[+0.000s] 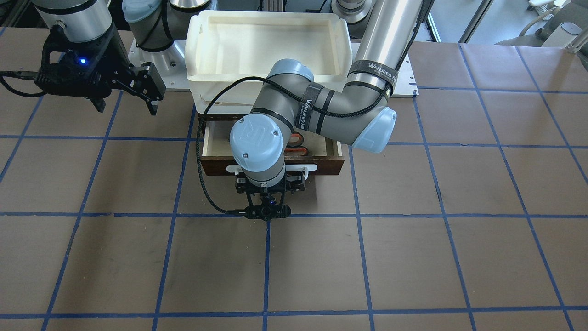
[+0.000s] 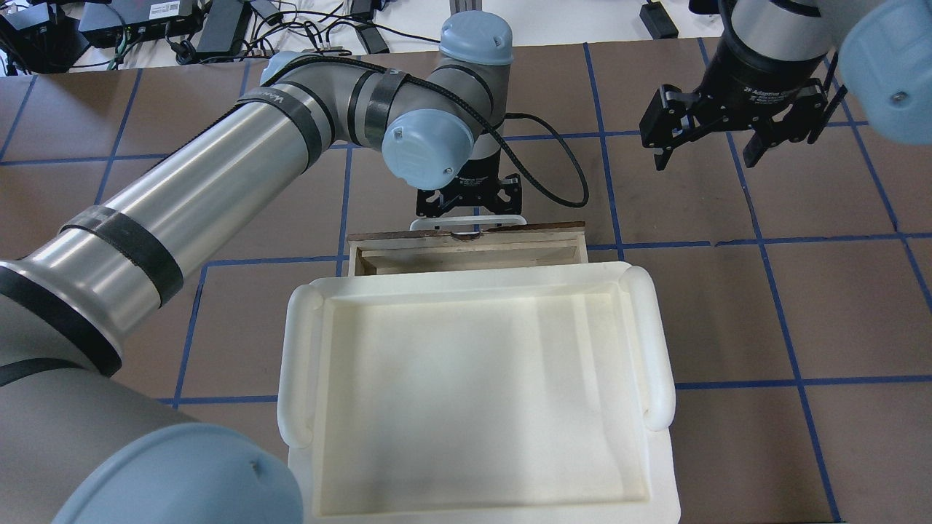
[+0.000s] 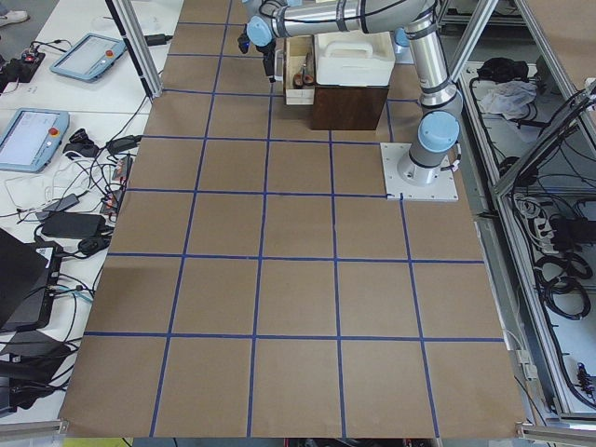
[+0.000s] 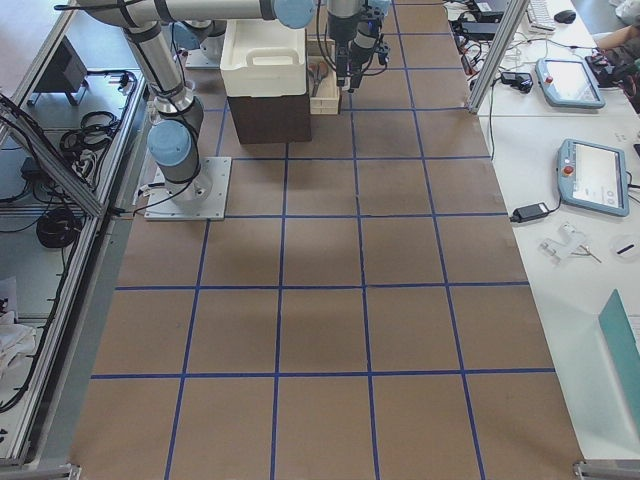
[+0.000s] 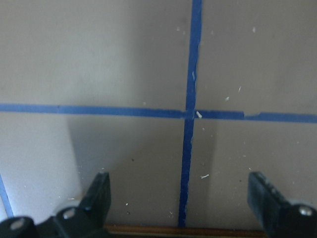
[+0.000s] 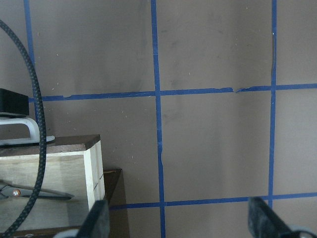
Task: Put scissors in drawer and close it
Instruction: 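Push the drawer front toward the cabinet with the left gripper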
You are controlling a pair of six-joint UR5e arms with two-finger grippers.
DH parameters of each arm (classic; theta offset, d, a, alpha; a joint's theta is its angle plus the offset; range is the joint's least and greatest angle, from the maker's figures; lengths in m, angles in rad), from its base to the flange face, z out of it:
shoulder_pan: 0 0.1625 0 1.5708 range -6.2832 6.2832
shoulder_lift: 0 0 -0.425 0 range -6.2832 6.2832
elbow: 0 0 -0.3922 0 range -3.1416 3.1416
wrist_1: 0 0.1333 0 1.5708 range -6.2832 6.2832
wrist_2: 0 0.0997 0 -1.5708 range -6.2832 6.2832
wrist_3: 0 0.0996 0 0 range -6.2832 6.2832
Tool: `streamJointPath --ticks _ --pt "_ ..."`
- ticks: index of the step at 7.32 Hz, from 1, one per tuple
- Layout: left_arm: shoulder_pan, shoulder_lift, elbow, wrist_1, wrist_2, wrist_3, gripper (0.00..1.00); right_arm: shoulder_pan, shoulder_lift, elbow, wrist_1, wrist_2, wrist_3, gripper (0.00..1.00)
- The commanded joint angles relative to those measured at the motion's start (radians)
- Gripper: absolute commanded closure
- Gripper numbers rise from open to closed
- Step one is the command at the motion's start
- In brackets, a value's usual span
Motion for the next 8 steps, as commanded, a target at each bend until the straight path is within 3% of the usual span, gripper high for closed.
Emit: streamJointPath --ticks 1,8 --pt "-0.011 0.031 -0.051 -0.013 0.001 0.000 0.00 -0.003 -0.001 0.000 -0.003 -0.002 -0.003 0.00" --pt "-0.022 0.088 -0.143 -0.089 0.001 -0.002 0.00 0.000 -0.001 0.000 0.005 -0.002 -0.003 0.00"
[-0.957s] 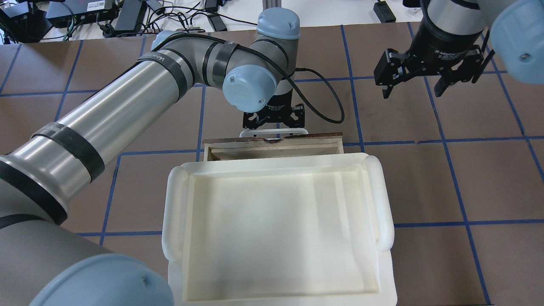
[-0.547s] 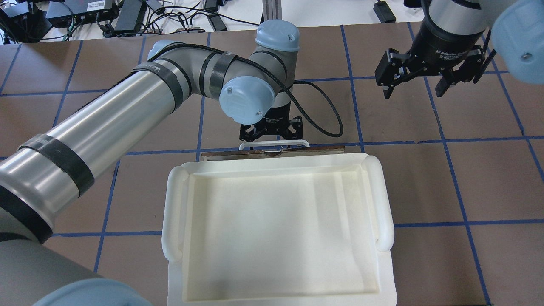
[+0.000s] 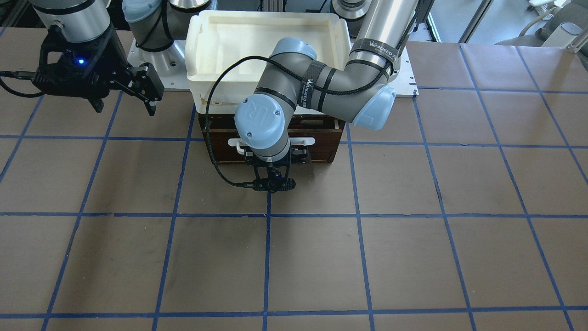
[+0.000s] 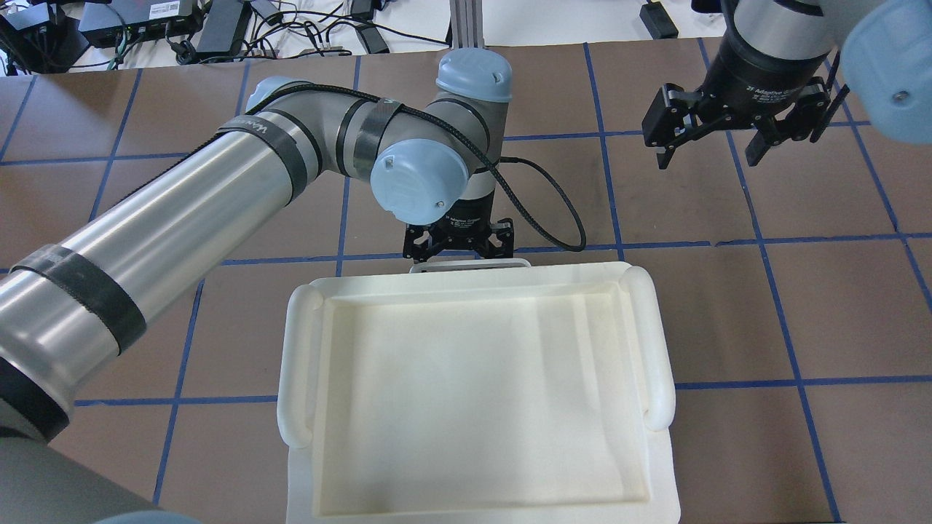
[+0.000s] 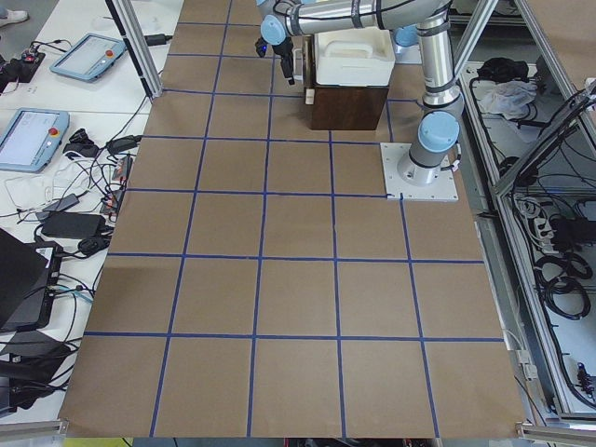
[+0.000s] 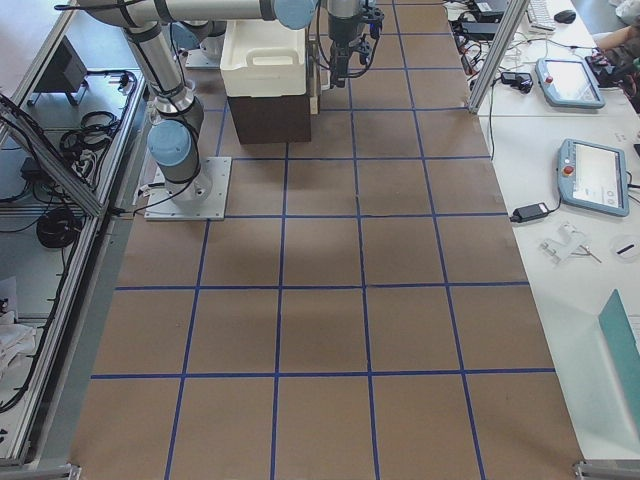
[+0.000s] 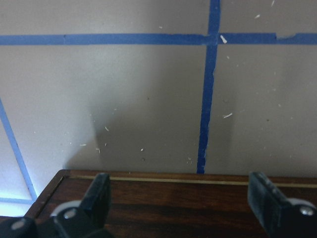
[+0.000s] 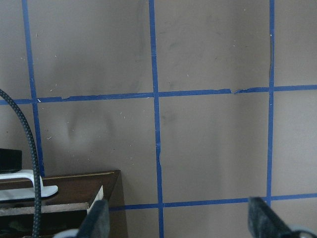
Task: Put scissors in drawer and close it
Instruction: 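Push the drawer front toward the cabinet with the left gripper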
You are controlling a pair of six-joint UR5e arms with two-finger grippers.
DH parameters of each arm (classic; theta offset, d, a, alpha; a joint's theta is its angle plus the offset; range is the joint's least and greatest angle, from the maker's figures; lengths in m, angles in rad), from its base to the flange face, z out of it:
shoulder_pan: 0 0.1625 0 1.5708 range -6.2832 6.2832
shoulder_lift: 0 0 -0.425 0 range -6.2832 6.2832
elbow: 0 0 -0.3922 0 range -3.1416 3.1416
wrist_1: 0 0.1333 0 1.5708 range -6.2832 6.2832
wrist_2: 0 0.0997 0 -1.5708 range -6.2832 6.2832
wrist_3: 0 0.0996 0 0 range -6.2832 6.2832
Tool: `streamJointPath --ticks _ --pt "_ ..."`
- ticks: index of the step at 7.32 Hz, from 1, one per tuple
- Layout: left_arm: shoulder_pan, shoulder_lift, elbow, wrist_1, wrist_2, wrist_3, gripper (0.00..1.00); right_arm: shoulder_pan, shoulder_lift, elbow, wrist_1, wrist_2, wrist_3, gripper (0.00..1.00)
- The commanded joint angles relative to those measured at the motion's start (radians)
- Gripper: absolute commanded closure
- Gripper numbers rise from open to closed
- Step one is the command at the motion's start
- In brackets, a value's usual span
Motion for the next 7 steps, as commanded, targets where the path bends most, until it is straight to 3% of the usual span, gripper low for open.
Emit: streamJointPath --ticks 1,7 --pt "-0.009 0.009 -0.016 -0.036 0.002 0.000 0.00 0.000 0.000 0.000 -0.002 -0.001 0.000 0.00" --pt "-0.007 0.011 -0.013 -0.033 -0.001 0.003 0.00 -0.001 0.000 0.002 -0.007 0.003 0.000 0.00"
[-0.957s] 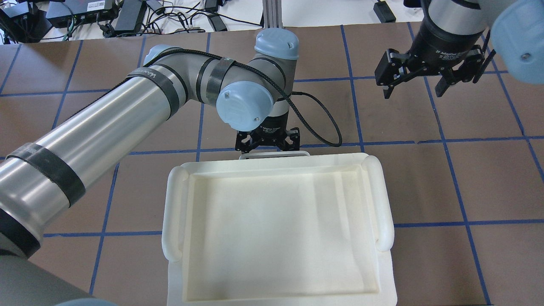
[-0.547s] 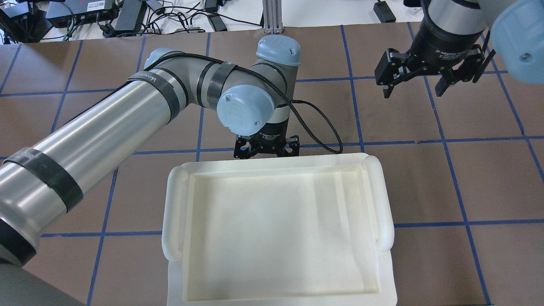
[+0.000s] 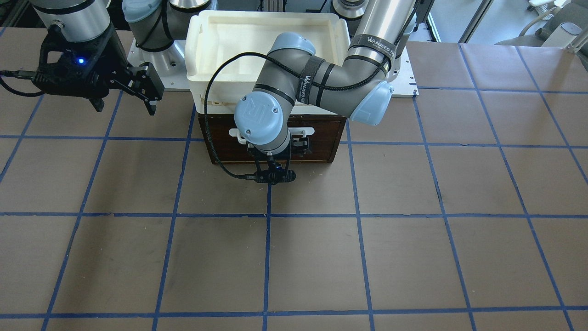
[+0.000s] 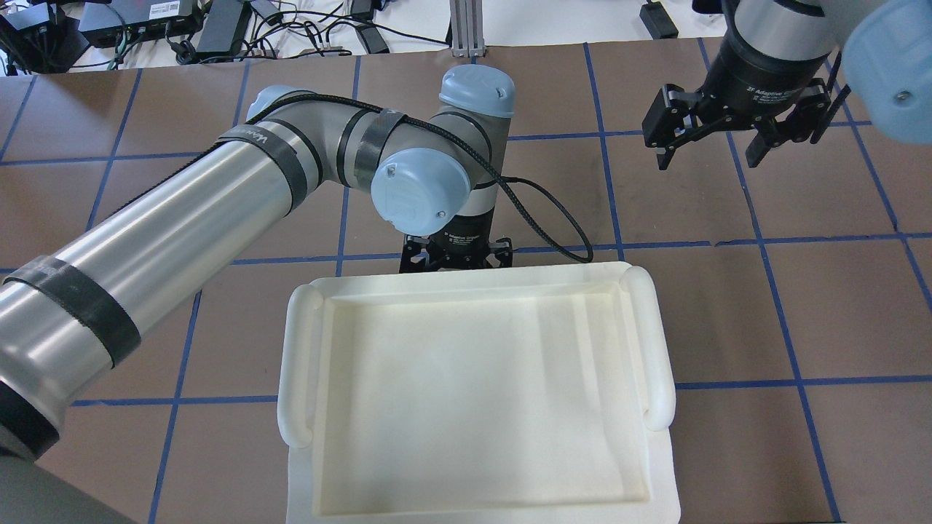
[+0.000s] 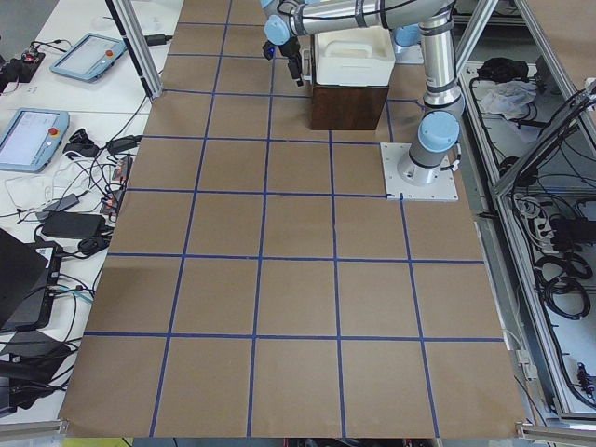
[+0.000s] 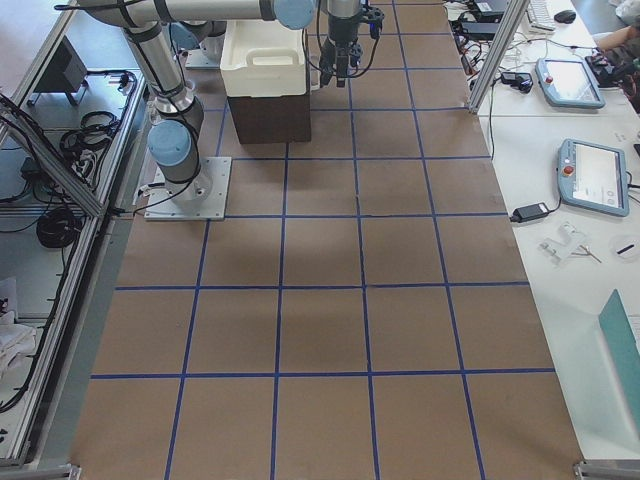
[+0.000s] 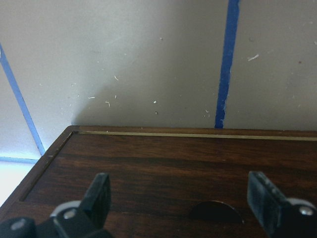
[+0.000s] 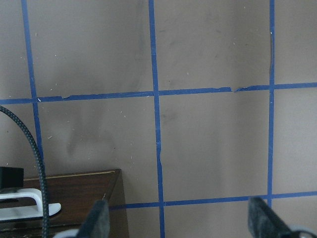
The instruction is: Put scissors in drawer and close it
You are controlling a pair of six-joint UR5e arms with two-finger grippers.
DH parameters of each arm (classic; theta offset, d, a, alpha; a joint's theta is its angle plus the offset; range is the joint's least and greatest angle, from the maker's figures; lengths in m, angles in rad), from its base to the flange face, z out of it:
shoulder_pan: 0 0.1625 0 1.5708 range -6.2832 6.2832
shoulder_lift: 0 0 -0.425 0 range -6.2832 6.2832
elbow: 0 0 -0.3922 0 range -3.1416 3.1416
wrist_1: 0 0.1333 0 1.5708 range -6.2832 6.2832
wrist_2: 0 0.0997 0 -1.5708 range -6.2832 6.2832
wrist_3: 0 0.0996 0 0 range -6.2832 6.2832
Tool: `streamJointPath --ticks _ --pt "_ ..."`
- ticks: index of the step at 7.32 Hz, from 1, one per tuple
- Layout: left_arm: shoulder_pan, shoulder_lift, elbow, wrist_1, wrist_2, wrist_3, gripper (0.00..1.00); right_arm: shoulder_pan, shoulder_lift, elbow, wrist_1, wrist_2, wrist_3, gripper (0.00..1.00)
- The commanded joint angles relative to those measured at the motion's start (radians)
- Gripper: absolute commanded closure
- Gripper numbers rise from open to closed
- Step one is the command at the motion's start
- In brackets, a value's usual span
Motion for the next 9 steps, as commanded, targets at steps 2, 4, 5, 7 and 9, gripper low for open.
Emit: streamJointPath --ticks 2,4,5,7,9 --pt "0.018 0.019 0.036 0.069 0.010 0.007 0.00 0.000 0.003 0.000 -0.009 0.003 -0.006 0.00" --pt "0.044 0.045 0.123 0.071 0.019 0.018 0.00 0.000 0.003 0.000 -0.006 0.000 -0.006 0.00" --pt "0.045 0.078 0.131 0.070 0.019 0.018 0.00 0.000 0.001 0.000 -0.006 0.000 -0.004 0.00" --pt "0.038 0.186 0.122 -0.003 0.046 0.019 0.00 0.000 0.003 0.000 -0.008 -0.001 -0.006 0.00" --pt "0.032 0.266 0.114 -0.091 0.044 0.019 0.00 0.000 0.004 0.000 -0.009 0.000 -0.006 0.00"
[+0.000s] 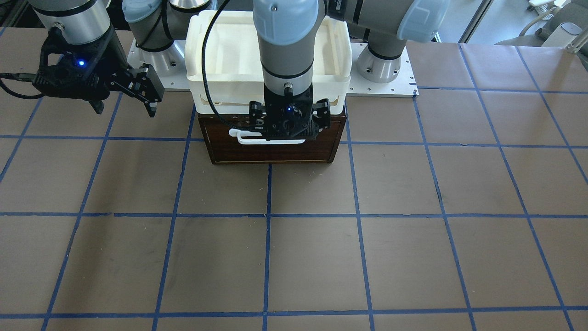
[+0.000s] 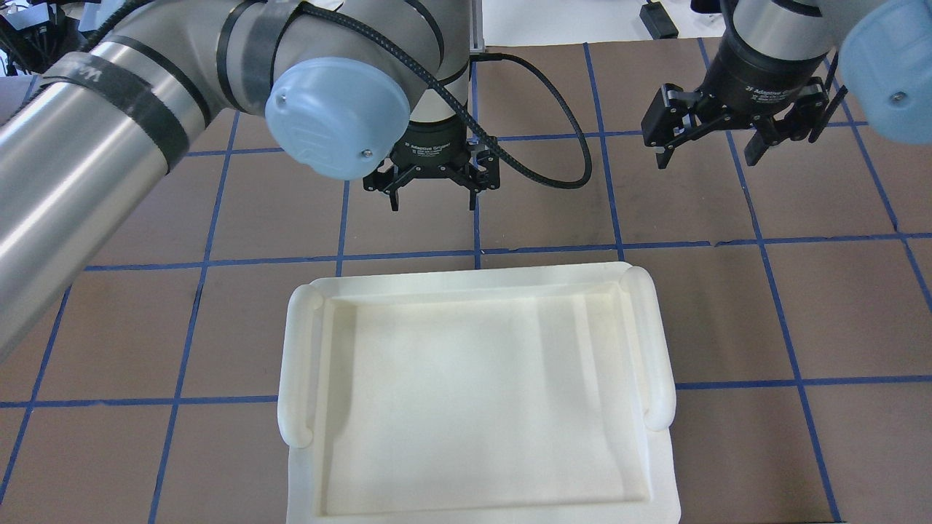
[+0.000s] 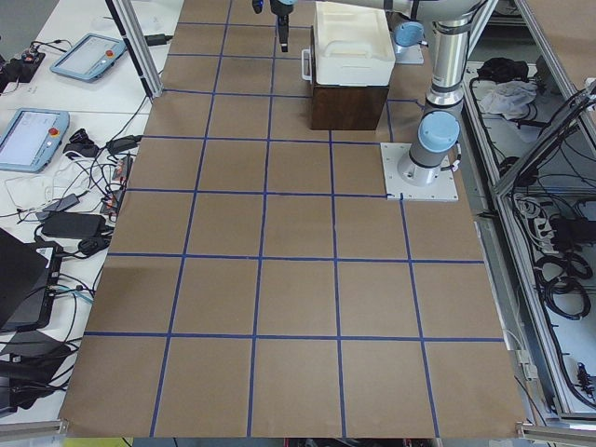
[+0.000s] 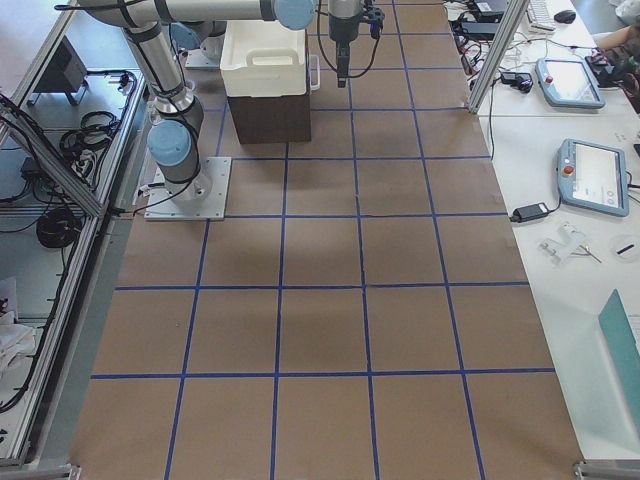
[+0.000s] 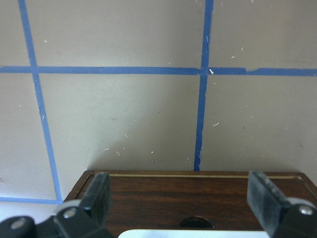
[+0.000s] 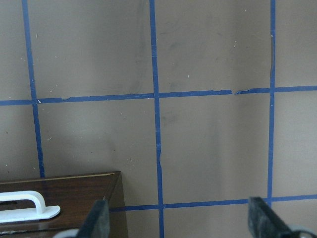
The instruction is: Put scissors in drawer and close it
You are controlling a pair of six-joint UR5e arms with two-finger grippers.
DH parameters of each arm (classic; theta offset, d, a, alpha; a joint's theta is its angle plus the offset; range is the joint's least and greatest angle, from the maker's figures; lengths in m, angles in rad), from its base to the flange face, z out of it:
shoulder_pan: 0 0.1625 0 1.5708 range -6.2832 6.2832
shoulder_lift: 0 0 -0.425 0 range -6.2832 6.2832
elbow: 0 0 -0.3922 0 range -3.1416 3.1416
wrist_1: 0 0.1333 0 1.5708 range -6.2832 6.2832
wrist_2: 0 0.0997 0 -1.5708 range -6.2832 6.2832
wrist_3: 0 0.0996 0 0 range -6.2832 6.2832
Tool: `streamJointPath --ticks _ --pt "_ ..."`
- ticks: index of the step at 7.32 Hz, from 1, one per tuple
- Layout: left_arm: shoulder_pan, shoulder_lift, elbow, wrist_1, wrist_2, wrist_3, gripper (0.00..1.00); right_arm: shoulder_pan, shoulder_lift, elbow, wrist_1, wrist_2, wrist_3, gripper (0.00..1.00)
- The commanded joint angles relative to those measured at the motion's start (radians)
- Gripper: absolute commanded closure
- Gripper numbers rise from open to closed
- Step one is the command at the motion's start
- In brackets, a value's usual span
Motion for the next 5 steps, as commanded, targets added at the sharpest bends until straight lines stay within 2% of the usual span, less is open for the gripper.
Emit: streamJointPath --ticks 1,3,5 --pt "-0.005 0.091 -0.005 -0.083 0.000 0.002 0.00 0.000 0.002 0.000 -0.001 0.002 0.000 0.00" --pt "-0.001 0.173 -0.094 -0.082 -0.019 -0.029 0.00 0.000 0.002 0.000 -0.003 0.002 0.000 0.00" --pt "0.048 0.236 -0.126 -0.041 -0.008 -0.004 0.00 0.000 0.002 0.000 -0.003 0.000 -0.003 0.00"
